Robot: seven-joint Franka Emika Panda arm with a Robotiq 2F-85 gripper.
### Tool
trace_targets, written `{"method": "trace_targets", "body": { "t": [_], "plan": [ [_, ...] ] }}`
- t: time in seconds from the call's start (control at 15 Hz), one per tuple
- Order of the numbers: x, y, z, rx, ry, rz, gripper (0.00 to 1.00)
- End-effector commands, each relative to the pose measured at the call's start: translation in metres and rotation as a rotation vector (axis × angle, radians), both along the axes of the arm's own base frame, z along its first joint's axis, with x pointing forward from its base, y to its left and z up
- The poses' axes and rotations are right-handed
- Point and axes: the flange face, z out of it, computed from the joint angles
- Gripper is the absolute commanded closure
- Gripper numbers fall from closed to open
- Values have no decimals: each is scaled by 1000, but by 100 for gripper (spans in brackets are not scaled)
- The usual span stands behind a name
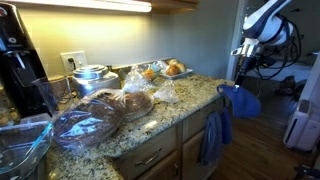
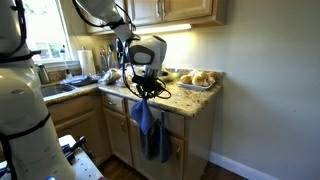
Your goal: Remove the blue towel from the countertop and hang it on the drawer
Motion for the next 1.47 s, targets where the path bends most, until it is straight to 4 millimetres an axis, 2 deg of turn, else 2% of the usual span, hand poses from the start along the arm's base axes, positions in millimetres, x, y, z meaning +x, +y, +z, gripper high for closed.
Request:
{"method": "trace_targets", "body": {
  "t": [0.0, 0.13, 0.2, 0.6, 0.67, 1.0, 1.4],
  "plan": [
    [-36, 1, 15, -14, 7, -3, 91],
    [-38, 2, 12, -7, -7, -5, 91],
    [-25, 1, 6, -9, 2, 3, 89],
    [-28, 3, 4, -8, 7, 7, 89],
    [-28, 3, 4, -8, 7, 7, 93],
    [-52, -18, -5, 56, 51, -122, 93],
    [-79, -38, -40, 168, 110, -268, 93]
  ]
}}
